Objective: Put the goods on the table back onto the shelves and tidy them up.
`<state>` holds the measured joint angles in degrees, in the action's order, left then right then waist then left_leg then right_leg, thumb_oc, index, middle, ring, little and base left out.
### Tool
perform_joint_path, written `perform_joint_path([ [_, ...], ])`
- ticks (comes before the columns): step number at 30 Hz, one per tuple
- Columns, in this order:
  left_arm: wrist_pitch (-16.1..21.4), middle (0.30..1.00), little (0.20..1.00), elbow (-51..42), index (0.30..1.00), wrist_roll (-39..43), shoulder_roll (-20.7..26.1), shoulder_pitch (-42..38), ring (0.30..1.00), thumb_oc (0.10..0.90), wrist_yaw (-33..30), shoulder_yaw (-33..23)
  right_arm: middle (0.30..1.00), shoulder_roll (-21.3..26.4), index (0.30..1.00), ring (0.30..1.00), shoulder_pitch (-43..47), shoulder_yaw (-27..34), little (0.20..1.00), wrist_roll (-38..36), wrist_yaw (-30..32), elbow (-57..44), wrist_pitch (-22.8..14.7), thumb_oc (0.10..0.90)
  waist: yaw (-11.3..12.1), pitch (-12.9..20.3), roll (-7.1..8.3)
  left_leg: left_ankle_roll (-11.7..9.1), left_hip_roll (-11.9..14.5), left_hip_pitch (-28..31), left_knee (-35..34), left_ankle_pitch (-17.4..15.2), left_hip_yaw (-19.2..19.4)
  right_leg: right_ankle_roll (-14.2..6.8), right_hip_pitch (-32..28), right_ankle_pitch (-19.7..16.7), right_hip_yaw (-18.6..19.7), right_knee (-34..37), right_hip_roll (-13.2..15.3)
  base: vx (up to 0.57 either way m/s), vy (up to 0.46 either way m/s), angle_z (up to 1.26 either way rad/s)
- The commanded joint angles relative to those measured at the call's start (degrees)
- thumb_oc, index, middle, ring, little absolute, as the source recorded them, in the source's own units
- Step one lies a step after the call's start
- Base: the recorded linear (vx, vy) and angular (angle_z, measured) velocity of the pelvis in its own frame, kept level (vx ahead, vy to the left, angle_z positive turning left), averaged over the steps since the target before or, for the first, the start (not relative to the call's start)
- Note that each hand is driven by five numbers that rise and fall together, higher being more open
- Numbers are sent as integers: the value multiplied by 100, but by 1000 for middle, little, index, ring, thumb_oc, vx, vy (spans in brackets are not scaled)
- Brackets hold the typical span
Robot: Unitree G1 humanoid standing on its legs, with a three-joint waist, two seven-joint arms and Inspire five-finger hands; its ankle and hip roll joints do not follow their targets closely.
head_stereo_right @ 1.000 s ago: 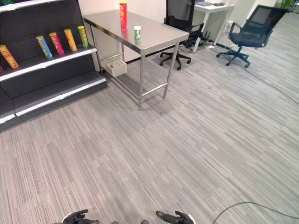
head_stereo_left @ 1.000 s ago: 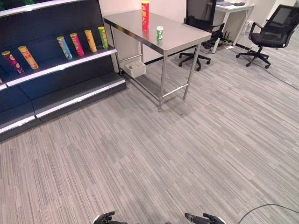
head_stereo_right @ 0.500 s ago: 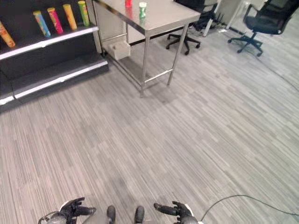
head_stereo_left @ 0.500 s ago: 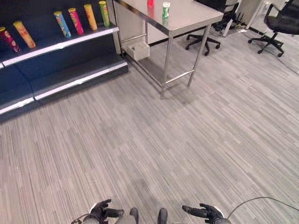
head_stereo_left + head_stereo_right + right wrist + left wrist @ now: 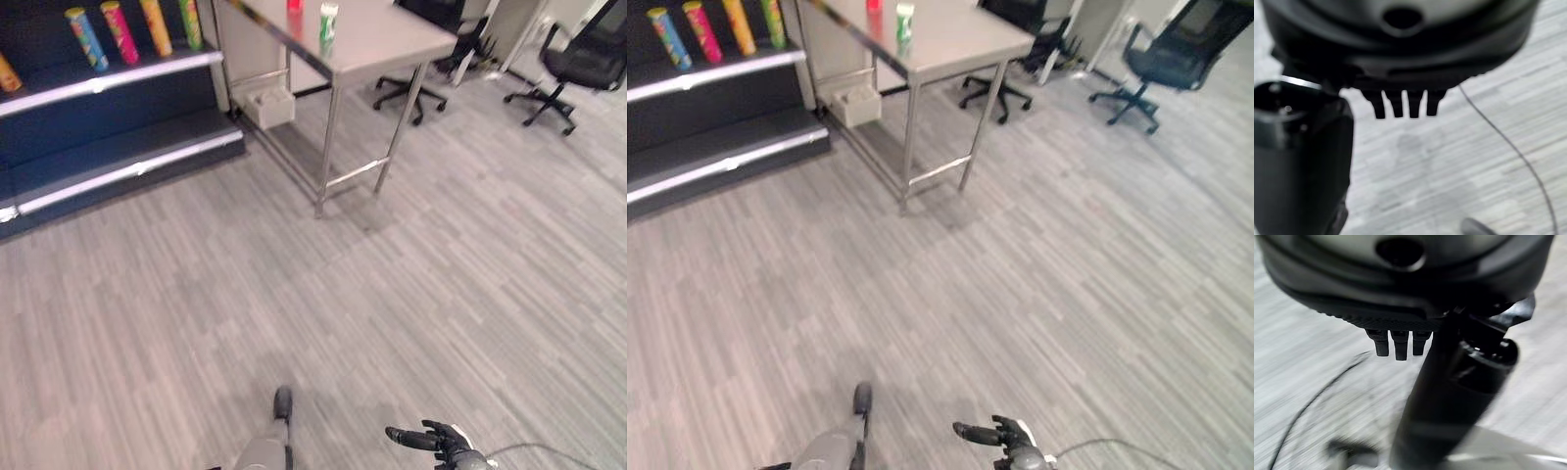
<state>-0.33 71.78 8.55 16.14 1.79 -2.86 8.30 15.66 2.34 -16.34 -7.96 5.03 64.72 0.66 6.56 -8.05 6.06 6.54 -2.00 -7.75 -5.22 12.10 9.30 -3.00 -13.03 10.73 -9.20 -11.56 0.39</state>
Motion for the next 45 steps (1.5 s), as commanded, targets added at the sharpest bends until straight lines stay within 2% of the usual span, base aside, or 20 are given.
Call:
perform_joint_path([
  [1,291,900,900,-484,900,244,67,-494,900,800,-6,-60,900,177,900,900,199,101,900,149,-87,-316,-52,800,80,-66,-130,-527,51,-68,68,-449,-223,-681,737,-1984,568,-986,998,158,250,7],
  [4,295,900,900,-508,900,260,129,-562,900,800,-41,-44,900,151,900,900,208,108,900,132,-56,-366,-56,800,12,-145,-264,-406,26,182,22,-620,-236,-645,1109,-2289,419,-1649,1110,182,200,38],
  [5,303,900,900,-512,900,258,131,-596,900,800,-64,-32,900,105,900,900,174,122,900,128,-32,-370,-66,800,-46,-166,-359,-384,45,412,22,-819,-230,-578,1416,-2140,34,-1696,1347,255,149,32],
  [7,329,900,900,-525,900,252,128,-637,900,800,-82,1,900,109,900,900,154,130,900,135,-18,-360,-61,800,-115,-210,-394,-409,44,518,22,-904,-269,-495,1541,-1886,-180,-1474,1354,262,94,-1],
  [9,343,900,900,-543,900,238,124,-704,900,800,-99,82,900,141,900,900,132,176,900,89,23,-351,-42,800,-344,-345,-462,-479,49,793,22,-1053,-356,-429,1785,-1488,-356,-458,1050,292,-11,-7],
  [12,364,900,900,-471,900,65,85,-760,900,800,-82,139,900,145,900,900,16,292,900,-13,71,-239,-43,800,-664,-381,-321,-534,-152,1219,22,-1373,-532,-594,2129,-1852,-114,1088,524,373,-26,22],
  [16,367,900,900,-395,900,-121,9,-763,900,800,-20,180,900,168,900,900,-122,355,900,49,62,-116,-35,800,-870,-404,-284,-569,-231,1665,22,-1673,-688,-725,2446,-2237,-358,1623,272,297,-5,34],
  [21,374,900,900,-385,900,-227,-128,-693,900,800,52,305,900,288,900,900,-294,350,900,64,-7,47,-85,800,-926,-185,-352,-630,-72,2163,22,-2033,-809,-495,2065,-2229,-408,1656,138,400,-111,59],
  [22,388,900,900,-464,900,-109,-190,-678,900,800,87,313,900,357,900,900,-235,349,900,-1,-28,19,-108,800,-911,-163,-388,-864,21,1953,1008,-2107,-675,-368,1763,-2030,-509,1636,149,252,-112,22],
  [24,392,900,900,-492,900,-86,-186,-661,900,800,102,308,900,373,900,900,-231,349,900,-9,-29,-12,-103,800,-902,-158,-396,-952,34,1829,1381,-2051,-617,-320,1663,-1951,-524,1646,139,200,-90,1],
  [28,381,900,900,-704,900,208,-205,-693,900,800,33,292,900,491,900,900,-96,303,900,-40,21,-264,-83,800,-784,-445,-335,-1276,128,556,3803,-1154,-549,1,1259,-1576,-562,1629,198,140,-67,3],
  [29,379,900,900,-724,900,344,-267,-696,900,800,10,317,900,531,900,900,-27,322,900,-113,82,-291,-69,800,-681,-565,-327,-1122,659,35,3617,-1233,-98,7,973,-1316,-600,1636,308,269,55,15],
  [32,378,900,900,-678,900,343,-306,-705,900,800,-27,358,900,552,900,900,4,352,900,-133,125,-270,-80,800,-634,-550,-287,-1073,1046,24,2175,-1294,-72,-153,854,-1225,-635,1656,531,337,259,4],
  [33,388,900,900,-681,900,370,-302,-729,900,800,-43,445,900,565,900,900,27,356,900,-125,164,-246,-78,800,-529,-528,-471,-1349,1580,-140,686,-341,-464,-255,704,-1007,-566,1656,552,608,604,-15],
  [34,388,900,900,-641,900,370,-297,-724,900,800,-50,477,900,604,900,900,36,355,900,-79,187,-205,-66,800,-455,-512,-511,-1505,1783,-339,71,-79,-736,-315,516,-835,-466,1656,629,746,777,13],
  [37,427,900,900,-527,900,318,-288,-682,900,800,-40,472,900,593,900,900,39,364,900,5,100,-122,-49,800,-368,-279,-640,-1722,1728,-361,22,-10,-981,-558,209,-762,-187,1656,909,502,599,-40],
  [38,407,900,900,-502,900,162,-228,-688,900,800,3,513,900,540,900,900,27,420,900,63,38,-95,-11,800,-390,-161,-605,-1681,1548,-217,117,-107,-887,-703,184,-935,-124,1622,1247,403,628,-142],
  [39,394,900,900,-497,900,110,-162,-718,900,800,20,525,900,500,900,900,41,454,900,30,23,-102,-6,800,-378,-133,-546,-1596,1431,-139,163,-205,-793,-763,332,-1033,-37,1385,1451,371,872,-105],
  [41,368,900,900,-556,900,85,150,-744,900,800,3,399,900,361,900,900,90,494,900,-66,20,-270,-10,800,-315,-211,-454,-1075,919,216,148,-576,-273,-670,1140,-1755,-81,74,1998,182,746,-77],
  [45,346,900,900,-484,900,39,224,-758,900,800,-22,337,900,323,900,900,94,524,900,-166,44,-232,-13,800,-468,-329,-530,-942,747,562,22,-767,-95,-504,1715,-1571,-158,-109,1490,96,271,-36],
])
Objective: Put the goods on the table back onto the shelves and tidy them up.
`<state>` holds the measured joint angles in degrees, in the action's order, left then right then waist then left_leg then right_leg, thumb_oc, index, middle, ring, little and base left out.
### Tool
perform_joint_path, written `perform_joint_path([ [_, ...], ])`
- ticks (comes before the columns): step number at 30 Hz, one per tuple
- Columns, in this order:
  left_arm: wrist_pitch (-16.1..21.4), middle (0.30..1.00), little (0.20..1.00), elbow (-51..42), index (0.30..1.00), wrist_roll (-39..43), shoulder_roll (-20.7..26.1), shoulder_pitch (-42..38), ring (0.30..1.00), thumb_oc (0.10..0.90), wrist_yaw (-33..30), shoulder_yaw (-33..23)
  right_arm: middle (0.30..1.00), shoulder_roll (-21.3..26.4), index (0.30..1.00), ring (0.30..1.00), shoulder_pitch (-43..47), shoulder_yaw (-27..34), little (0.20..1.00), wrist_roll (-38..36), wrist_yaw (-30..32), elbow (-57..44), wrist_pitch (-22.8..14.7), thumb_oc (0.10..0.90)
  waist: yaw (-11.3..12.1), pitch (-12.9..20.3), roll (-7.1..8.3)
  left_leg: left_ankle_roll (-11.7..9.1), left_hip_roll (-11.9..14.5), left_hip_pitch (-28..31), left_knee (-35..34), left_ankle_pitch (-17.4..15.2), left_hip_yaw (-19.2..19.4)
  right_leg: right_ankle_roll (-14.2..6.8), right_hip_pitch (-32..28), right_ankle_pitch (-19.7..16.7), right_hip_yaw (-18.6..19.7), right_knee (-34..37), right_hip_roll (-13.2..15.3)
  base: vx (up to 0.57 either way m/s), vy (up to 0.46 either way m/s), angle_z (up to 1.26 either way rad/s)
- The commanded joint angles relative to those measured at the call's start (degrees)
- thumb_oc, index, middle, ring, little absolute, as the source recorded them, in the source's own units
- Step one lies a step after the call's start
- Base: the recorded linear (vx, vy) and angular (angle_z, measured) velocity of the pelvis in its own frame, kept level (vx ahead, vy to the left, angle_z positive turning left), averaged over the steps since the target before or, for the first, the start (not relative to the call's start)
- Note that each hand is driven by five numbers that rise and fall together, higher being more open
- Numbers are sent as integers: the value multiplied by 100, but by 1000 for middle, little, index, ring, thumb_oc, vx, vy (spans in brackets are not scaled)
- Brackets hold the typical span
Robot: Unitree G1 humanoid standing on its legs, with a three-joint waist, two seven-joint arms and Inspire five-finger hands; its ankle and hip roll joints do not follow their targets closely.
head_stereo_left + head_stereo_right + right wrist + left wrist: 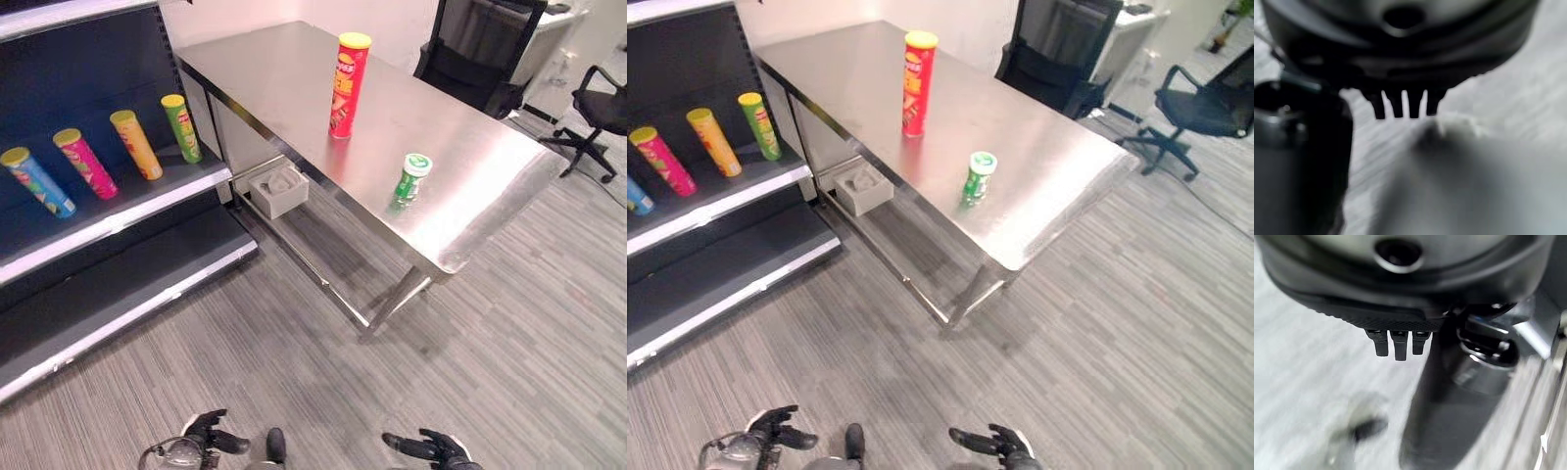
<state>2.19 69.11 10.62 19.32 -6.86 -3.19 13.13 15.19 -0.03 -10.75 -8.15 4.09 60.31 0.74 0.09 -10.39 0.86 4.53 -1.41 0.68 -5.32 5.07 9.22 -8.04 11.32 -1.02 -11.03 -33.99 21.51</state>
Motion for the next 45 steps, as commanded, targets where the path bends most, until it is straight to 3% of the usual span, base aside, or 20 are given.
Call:
perform_joint_path([
  [1,102,900,900,-188,900,-155,-97,74,900,800,-10,-148,900,370,900,900,348,-60,900,-169,167,303,-26,800,114,-152,-19,-742,624,-184,32,-140,-50,-1,-618,-306,-134,2519,-890,80,32,12],
  [2,113,900,900,-176,900,-160,-114,34,900,800,-19,-123,900,379,900,900,351,-56,900,-212,181,360,-31,800,49,-192,5,-737,561,-131,32,-198,-62,-15,-585,-326,-96,2875,-1054,202,35,1],
  [3,107,900,900,-148,900,-307,-146,0,900,800,-3,-51,900,388,900,900,240,-38,900,-258,160,649,6,800,-36,-180,104,-688,409,-39,32,-280,-102,-61,-815,-406,276,3501,-1267,163,5,8],
  [6,154,900,900,-233,900,-243,-249,48,900,800,26,-51,900,375,900,900,145,-7,900,-273,85,839,15,800,-68,-107,126,-730,436,40,32,-293,-100,-90,-1004,-555,285,3820,-1305,131,-59,39],
  [16,128,900,900,-204,900,-525,-286,99,900,800,81,99,900,415,900,900,-108,270,900,-208,105,1292,74,800,-220,63,114,-852,626,371,32,-450,14,-99,-1305,-402,238,3899,-1351,93,-50,8],
  [24,127,900,900,-196,900,-635,-197,202,900,800,101,18,900,707,900,900,-365,1112,900,-797,322,1038,-75,800,-412,165,71,-918,713,613,32,-572,241,-135,-1434,-343,303,3899,-1370,72,-2,-38],
  [25,113,900,900,-350,900,-752,-180,301,900,800,117,-127,900,1311,900,900,-776,2166,900,-957,747,-188,-240,800,-575,230,25,-941,741,732,32,-648,336,-169,-1482,-303,349,3899,-1380,160,32,-35],
  [26,116,900,900,-471,900,-859,-242,376,900,800,119,-163,900,1732,900,900,-1026,2796,900,-775,1061,-1172,-331,800,-668,250,-7,-942,745,785,32,-695,367,-189,-1509,-284,364,3899,-1377,150,32,-21],
  [30,113,900,900,-538,900,-968,-352,441,900,800,117,-201,900,2375,900,900,-1167,3689,900,-369,1415,-3086,-624,800,-788,257,-56,-939,764,814,32,-731,432,-197,-1489,-291,419,3899,-1378,28,8,-7],
  [31,128,900,900,-565,900,-1017,-332,488,900,800,134,-159,900,2710,900,900,-1015,3899,900,-299,1383,-3796,-863,800,-778,263,-62,-942,771,821,32,-731,455,-188,-1478,-291,450,3899,-1385,-5,-18,-4],
  [38,219,900,900,-840,900,-1037,-218,665,900,800,297,-165,900,3500,900,900,-507,3854,900,-314,785,-5560,-1300,800,-642,317,-82,-984,828,796,32,-689,444,-172,-1496,-258,391,3899,-1396,5,-12,-3],
  [45,274,900,900,-923,900,-970,-202,860,900,800,412,-47,900,3893,900,900,330,2765,900,-673,202,-5222,-1261,800,-358,339,-51,-1054,886,789,32,-635,342,-131,-1624,-197,191,3899,-1404,6,-48,19],
])
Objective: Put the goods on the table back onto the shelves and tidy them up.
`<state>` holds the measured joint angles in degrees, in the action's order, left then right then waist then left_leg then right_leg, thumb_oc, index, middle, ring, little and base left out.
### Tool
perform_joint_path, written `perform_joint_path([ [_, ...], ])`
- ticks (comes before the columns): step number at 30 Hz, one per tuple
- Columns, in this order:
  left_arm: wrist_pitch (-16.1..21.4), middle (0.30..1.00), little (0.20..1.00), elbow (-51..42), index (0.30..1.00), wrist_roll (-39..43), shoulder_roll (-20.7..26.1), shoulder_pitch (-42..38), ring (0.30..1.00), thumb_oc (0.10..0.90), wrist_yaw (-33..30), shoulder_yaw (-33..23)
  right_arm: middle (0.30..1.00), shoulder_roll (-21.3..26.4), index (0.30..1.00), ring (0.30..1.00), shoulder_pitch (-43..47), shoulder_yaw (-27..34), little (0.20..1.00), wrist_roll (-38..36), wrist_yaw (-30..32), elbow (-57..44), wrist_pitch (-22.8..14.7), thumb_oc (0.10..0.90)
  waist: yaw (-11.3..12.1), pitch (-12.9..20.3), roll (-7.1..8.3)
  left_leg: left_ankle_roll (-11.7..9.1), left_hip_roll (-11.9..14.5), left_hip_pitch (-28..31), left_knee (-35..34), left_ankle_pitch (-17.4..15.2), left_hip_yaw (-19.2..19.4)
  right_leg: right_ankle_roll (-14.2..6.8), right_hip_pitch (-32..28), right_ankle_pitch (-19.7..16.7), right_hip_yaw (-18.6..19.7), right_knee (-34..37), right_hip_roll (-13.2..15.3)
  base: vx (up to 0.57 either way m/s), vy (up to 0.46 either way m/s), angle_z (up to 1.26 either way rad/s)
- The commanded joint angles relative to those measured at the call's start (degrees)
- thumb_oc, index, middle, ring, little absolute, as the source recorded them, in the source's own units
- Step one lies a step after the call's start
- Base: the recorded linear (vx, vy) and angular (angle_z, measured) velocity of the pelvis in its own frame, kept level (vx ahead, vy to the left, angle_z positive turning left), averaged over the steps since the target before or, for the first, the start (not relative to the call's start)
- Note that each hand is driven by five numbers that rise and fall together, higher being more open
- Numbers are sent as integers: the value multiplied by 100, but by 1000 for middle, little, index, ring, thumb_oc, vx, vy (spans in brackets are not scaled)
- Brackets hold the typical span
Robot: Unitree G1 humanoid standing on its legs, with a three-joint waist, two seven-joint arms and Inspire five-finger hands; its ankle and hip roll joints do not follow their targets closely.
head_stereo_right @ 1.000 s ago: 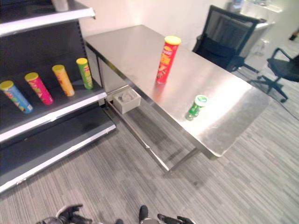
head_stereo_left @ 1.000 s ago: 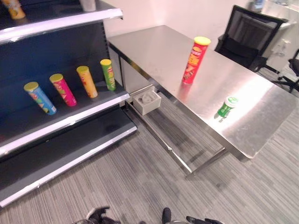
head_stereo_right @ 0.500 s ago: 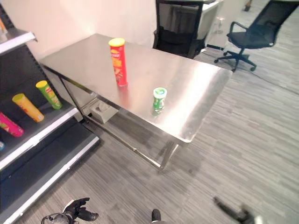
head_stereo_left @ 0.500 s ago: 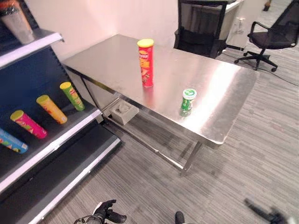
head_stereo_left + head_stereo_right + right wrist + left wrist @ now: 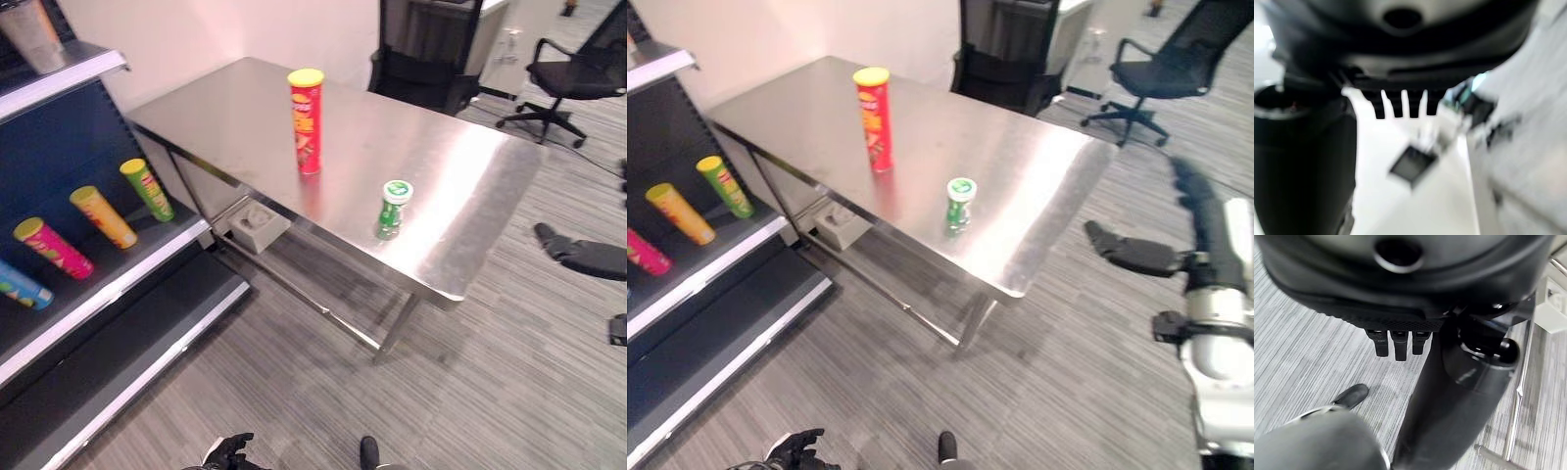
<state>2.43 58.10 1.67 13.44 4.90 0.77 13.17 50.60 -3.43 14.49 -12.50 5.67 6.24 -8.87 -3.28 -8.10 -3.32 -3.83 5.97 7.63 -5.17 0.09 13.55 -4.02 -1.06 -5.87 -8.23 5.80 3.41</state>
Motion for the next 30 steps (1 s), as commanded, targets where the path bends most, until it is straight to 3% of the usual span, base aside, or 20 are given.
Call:
perform_joint_path([
  [1,248,900,900,196,900,-62,396,-301,900,800,20,-17,900,380,900,900,817,65,900,-303,0,294,-287,800,30,107,379,-228,155,88,17,-124,-107,-527,-400,292,-116,-80,401,13,-75,11],
  [6,228,900,900,132,900,48,440,-253,900,800,15,96,900,490,900,900,1501,-629,900,-389,4,821,-210,800,204,41,403,-294,210,-24,17,-13,-245,-499,-407,306,-269,-80,377,13,-71,18],
  [30,233,900,900,70,900,213,464,-171,900,800,-131,261,900,491,900,900,2979,-1740,900,-231,447,1642,-185,800,484,-58,273,-450,303,-538,17,290,-702,-406,-265,418,-717,-80,262,4,-53,14],
])
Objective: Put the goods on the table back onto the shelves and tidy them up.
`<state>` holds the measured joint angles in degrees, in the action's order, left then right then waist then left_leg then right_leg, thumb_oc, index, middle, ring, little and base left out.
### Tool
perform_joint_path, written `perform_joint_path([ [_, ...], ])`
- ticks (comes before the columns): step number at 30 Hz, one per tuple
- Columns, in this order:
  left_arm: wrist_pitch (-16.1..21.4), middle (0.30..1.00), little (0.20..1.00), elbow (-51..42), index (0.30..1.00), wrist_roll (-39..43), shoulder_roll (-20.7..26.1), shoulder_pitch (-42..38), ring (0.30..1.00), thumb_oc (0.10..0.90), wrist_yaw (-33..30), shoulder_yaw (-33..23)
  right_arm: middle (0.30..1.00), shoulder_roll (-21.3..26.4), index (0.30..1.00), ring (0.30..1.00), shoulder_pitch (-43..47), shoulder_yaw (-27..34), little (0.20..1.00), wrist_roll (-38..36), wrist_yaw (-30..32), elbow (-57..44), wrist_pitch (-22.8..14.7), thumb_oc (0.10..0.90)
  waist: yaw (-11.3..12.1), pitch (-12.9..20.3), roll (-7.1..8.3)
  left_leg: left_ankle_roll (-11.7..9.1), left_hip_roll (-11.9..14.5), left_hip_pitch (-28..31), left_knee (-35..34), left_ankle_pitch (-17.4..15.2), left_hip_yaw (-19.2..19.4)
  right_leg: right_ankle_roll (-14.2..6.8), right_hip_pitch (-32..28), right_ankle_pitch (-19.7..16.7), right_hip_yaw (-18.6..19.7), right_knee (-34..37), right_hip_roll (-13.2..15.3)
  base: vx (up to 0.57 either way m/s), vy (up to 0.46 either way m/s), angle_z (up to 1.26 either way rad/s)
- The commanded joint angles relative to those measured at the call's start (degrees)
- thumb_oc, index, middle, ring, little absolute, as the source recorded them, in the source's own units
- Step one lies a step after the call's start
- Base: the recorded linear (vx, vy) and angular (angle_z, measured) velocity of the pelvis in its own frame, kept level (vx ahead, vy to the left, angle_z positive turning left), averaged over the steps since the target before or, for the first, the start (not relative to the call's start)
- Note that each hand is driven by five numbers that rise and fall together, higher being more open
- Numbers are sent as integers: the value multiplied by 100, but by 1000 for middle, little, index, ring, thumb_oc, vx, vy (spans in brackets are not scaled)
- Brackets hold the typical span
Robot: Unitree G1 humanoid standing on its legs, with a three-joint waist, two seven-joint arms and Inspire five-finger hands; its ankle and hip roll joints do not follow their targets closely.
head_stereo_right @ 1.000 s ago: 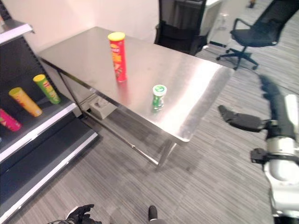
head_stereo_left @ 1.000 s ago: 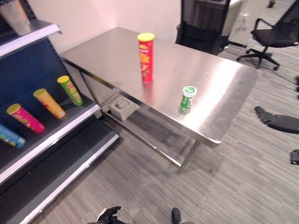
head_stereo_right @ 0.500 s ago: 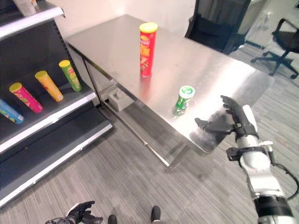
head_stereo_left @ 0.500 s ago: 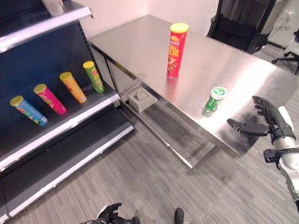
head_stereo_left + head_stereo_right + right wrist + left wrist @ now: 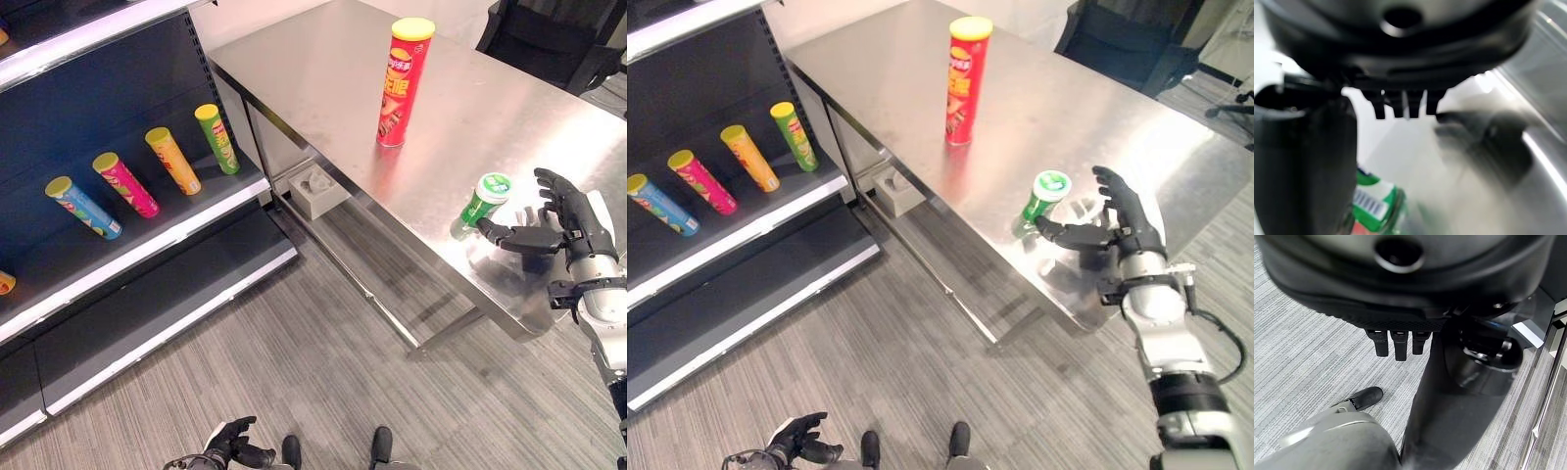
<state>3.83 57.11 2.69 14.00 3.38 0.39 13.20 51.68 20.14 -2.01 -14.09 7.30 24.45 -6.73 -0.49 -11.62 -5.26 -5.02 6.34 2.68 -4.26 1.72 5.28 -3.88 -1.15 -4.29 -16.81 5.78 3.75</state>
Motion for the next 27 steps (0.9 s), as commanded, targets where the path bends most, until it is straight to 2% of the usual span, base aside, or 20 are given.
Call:
perform_joint_path([
  [1,95,900,900,156,900,111,408,-11,900,800,-97,256,900,384,900,900,635,-104,900,-64,284,-176,-390,800,211,295,467,-333,270,-42,-74,126,114,-418,-262,265,131,-78,228,12,-27,9],
  [5,94,900,900,155,900,99,394,3,900,800,-117,257,900,345,900,900,703,-192,900,-55,273,-161,-394,800,237,286,463,-344,269,-46,-74,129,94,-413,-310,289,62,-78,222,6,-6,2],
  [6,89,900,900,140,900,99,396,2,900,800,-118,256,815,343,815,815,707,-202,815,-45,273,-168,-388,744,242,285,464,-345,271,-47,-74,127,85,-415,-313,294,54,-78,222,15,-6,8],
  [8,85,900,900,119,900,96,401,13,900,800,-114,241,300,332,300,300,668,-207,300,-11,248,-218,-367,400,248,285,462,-346,270,-51,-74,122,60,-409,-325,302,40,-78,225,17,-1,7],
  [22,75,900,900,52,900,29,430,30,900,800,-160,102,300,369,300,300,200,300,300,221,350,-747,-381,400,195,288,505,-308,246,33,-74,11,82,-423,-368,330,88,-78,249,1,0,0],
  [27,63,900,900,4,900,15,446,19,900,800,-191,-18,300,468,300,300,19,667,300,479,499,-1377,-426,400,140,330,529,-298,267,92,-74,-27,115,-423,-390,344,116,-78,245,0,0,0],
])
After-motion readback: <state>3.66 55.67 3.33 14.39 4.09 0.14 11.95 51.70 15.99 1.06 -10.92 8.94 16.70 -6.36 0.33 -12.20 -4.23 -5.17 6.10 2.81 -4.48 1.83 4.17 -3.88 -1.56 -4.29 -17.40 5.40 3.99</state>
